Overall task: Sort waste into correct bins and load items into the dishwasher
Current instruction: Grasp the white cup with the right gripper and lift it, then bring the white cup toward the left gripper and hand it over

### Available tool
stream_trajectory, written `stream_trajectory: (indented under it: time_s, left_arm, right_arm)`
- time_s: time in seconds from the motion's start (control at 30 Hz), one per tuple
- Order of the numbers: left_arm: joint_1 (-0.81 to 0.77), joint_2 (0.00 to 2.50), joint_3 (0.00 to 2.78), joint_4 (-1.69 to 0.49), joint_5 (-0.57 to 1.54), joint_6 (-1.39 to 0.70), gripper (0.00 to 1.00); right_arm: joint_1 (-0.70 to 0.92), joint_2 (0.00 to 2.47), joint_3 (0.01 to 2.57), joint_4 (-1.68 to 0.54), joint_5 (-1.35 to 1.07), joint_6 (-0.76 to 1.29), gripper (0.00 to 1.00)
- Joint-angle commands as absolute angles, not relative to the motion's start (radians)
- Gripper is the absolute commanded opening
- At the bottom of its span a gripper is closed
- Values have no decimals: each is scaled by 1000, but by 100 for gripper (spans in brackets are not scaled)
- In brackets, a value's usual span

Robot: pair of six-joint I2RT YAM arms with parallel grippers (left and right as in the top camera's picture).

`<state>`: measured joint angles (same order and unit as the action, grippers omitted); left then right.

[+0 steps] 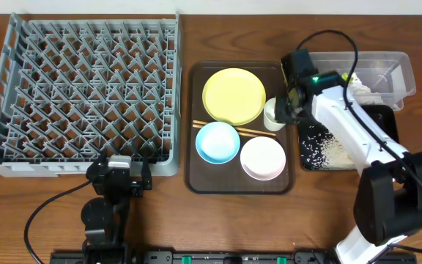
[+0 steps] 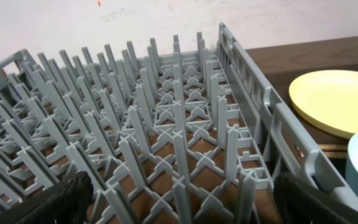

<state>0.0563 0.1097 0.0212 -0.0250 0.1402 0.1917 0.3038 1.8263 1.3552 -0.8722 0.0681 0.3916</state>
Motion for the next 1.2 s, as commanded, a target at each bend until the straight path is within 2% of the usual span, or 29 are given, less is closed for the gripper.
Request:
stream_trajectory:
  time_s: [0.0, 0.1, 0.23, 0.53, 0.67, 0.83, 1.0, 1.17]
  left_arm:
    - [60, 109, 6, -59, 165, 205, 94]
    - [60, 109, 6, -59, 165, 205, 94]
    - [60, 109, 6, -59, 165, 205, 94]
    - [60, 109, 6, -23, 175, 198, 94]
    - [60, 109, 21, 67, 233, 85, 94]
    - [63, 142, 118, 68, 265, -93, 94]
    - [63, 322, 298, 30, 335, -147, 94]
    - [62, 649, 547, -26, 546, -201, 94]
  right_arm:
    - [300, 1837, 1299, -825, 82, 397, 35]
    - [300, 1837, 1260, -769, 82, 396, 30]
    - [300, 1837, 1244, -728, 81, 396, 1]
    - [290, 1741, 1413, -844, 4, 364, 1]
    - [260, 1672, 1523, -880, -107, 320, 1]
    - [224, 1634, 1597, -863, -284, 285, 1]
    - [217, 1635, 1605, -832, -399, 276, 1]
    - [216, 1634, 1605, -821, -449, 276, 1]
